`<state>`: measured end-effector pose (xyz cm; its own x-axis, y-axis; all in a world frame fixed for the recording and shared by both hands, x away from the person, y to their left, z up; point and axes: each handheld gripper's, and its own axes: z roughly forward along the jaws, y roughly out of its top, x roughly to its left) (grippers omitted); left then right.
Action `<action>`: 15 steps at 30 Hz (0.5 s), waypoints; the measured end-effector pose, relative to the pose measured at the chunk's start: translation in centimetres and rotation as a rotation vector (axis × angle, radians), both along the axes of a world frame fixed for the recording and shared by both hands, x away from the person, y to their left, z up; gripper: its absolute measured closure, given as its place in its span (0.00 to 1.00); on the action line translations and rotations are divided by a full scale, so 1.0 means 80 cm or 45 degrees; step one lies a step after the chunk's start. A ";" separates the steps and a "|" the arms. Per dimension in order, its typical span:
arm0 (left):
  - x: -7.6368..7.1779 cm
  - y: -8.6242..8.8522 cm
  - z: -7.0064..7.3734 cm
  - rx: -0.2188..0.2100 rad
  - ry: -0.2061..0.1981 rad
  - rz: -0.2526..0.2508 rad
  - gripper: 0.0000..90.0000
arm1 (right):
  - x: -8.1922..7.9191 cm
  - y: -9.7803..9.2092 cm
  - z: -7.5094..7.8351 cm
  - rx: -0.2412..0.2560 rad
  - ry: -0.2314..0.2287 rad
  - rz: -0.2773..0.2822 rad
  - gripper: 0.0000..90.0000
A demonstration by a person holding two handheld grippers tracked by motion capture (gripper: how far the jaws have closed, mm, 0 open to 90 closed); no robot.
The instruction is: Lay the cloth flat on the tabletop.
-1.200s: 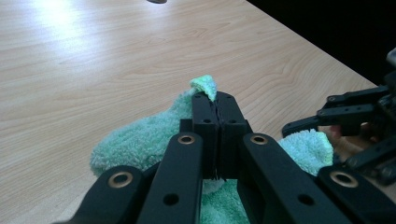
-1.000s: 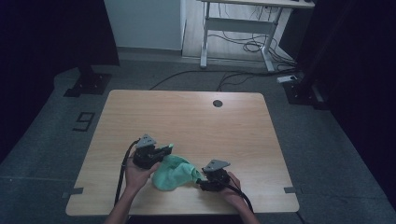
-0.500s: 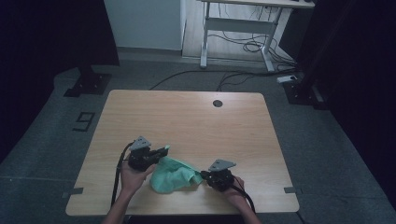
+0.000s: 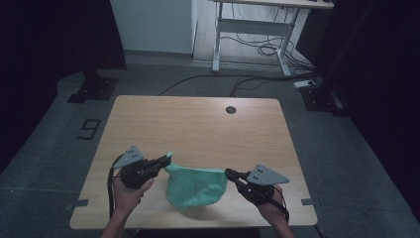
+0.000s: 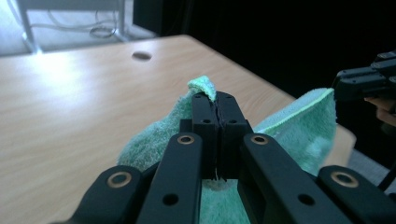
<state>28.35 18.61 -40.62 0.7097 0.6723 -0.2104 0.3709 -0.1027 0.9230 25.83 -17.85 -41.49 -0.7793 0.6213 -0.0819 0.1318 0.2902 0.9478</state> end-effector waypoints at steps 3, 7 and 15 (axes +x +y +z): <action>-0.008 0.000 0.026 -0.027 -0.060 -0.012 0.98 | -0.009 -0.003 0.024 0.019 -0.072 -0.003 0.97; -0.017 -0.005 0.054 -0.039 -0.142 -0.012 0.97 | -0.009 -0.006 0.053 0.026 -0.139 -0.020 0.97; -0.007 -0.013 0.036 -0.042 -0.085 -0.001 0.97 | 0.003 -0.013 0.040 0.043 -0.104 -0.047 0.97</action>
